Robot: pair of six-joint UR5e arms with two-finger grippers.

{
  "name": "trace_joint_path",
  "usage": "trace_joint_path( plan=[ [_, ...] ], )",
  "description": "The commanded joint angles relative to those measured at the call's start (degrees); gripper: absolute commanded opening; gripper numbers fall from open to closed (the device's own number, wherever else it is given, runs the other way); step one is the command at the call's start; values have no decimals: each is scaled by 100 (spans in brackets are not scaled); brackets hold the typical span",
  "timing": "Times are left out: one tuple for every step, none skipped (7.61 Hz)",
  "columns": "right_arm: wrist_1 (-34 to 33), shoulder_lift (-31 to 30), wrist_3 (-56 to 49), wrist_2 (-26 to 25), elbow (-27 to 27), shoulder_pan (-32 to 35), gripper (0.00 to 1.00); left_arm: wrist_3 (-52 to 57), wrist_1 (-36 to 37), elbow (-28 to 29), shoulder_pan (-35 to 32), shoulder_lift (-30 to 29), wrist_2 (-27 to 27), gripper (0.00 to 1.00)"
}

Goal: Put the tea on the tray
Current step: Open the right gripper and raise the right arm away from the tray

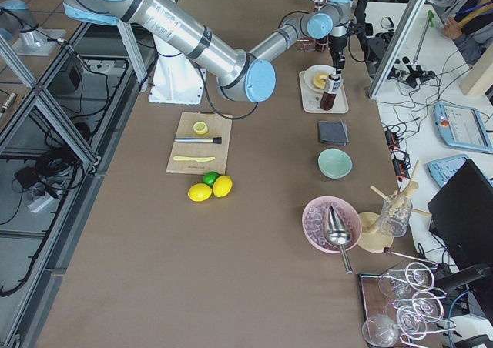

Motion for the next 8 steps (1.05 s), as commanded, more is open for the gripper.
trace_joint_path(
  plan=[
    [-87,-56,3,181,285,207,100,-26,0,34,3,-4,-6,97],
    [-357,-265,-163,714,609,539,100,-44,8,60,3,-13,-15,97],
    [-725,-467,-461,797,1038,742,100,-44,17,78,-5,-4,-15,97],
    [-1208,-844,-916,937,1591,1023,100,-9,35,87,-23,31,-24,97],
    [-1500,-1691,-1451,1174,2510,1400,100,0,52,78,-145,66,-233,97],
    [-1555,-2474,-2109,1594,3041,1856,100,183,52,243,-477,84,-618,97],
    [-1581,-3169,-2786,1990,3342,2330,100,741,79,489,-889,110,-822,97],
    [-1582,-3829,-3428,2037,3580,2622,100,912,88,622,-1024,180,-841,97]
  ],
)
